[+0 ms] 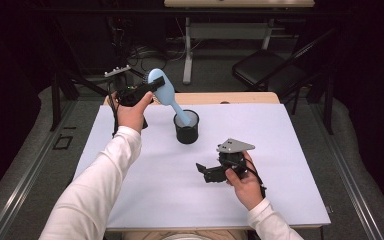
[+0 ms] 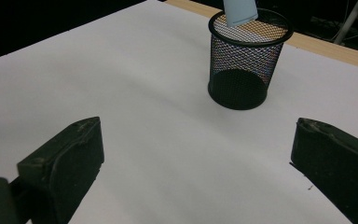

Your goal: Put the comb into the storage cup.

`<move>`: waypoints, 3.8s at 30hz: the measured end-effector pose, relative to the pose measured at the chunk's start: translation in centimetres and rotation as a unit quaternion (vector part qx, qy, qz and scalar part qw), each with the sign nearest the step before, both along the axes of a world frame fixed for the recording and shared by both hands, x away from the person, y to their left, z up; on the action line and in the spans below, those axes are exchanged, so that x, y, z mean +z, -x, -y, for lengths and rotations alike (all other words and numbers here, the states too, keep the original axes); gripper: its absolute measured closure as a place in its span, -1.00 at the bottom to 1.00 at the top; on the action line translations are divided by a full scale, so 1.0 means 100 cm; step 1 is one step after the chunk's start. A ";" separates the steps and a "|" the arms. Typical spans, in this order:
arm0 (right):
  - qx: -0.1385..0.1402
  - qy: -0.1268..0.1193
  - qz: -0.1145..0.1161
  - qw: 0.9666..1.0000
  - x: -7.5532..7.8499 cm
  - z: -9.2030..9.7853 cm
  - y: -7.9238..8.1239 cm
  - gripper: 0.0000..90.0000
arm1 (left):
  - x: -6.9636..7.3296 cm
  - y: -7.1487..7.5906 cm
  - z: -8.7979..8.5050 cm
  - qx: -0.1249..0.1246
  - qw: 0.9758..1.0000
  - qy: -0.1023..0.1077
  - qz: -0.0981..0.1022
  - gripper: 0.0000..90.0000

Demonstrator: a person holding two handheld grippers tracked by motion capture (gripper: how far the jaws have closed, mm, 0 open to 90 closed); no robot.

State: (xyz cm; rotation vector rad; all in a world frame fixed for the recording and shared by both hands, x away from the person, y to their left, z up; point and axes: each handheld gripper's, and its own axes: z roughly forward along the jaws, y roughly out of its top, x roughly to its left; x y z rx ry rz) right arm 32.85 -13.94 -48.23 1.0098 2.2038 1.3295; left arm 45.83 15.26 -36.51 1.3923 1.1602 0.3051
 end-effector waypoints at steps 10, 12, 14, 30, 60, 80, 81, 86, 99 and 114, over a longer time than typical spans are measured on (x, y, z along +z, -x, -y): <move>-0.001 0.000 -0.001 1.000 0.000 0.000 0.000 -0.95 | -0.004 -0.002 0.010 0.001 1.000 -0.019 0.007 0.14; -0.001 -0.001 -0.001 1.000 0.000 0.000 0.000 -0.95 | -0.004 -0.002 0.011 0.002 1.000 -0.023 0.006 0.14; -0.002 -0.001 0.000 1.000 0.000 0.000 0.000 -0.95 | -0.004 -0.003 0.012 0.005 1.000 -0.027 0.009 0.14; 0.002 0.004 0.001 1.000 -0.001 -0.001 0.000 -0.96 | -0.010 -0.008 0.021 0.013 0.998 -0.055 0.018 0.14; 0.001 0.005 0.001 1.000 -0.002 0.000 0.000 -0.95 | -0.024 -0.014 0.046 0.009 0.994 -0.108 0.020 0.14; 0.000 0.004 0.000 1.000 -0.002 0.000 0.001 -0.95 | -0.032 -0.016 0.058 0.003 0.988 -0.151 0.027 0.14; 0.000 0.004 0.000 1.000 -0.002 0.000 0.000 -0.95 | -0.033 -0.017 0.059 0.003 0.988 -0.154 0.029 0.14; 0.000 0.004 0.001 1.000 -0.002 0.000 0.001 -0.95 | -0.034 -0.017 0.061 0.001 0.988 -0.155 0.027 0.14; 0.000 0.005 0.001 1.000 -0.001 0.001 0.001 -0.95 | -0.044 -0.019 0.067 -0.007 0.985 -0.174 0.016 0.14; 0.000 0.006 0.003 1.000 -0.001 0.001 0.001 -0.95 | -0.051 -0.020 0.070 -0.009 0.983 -0.181 0.008 0.13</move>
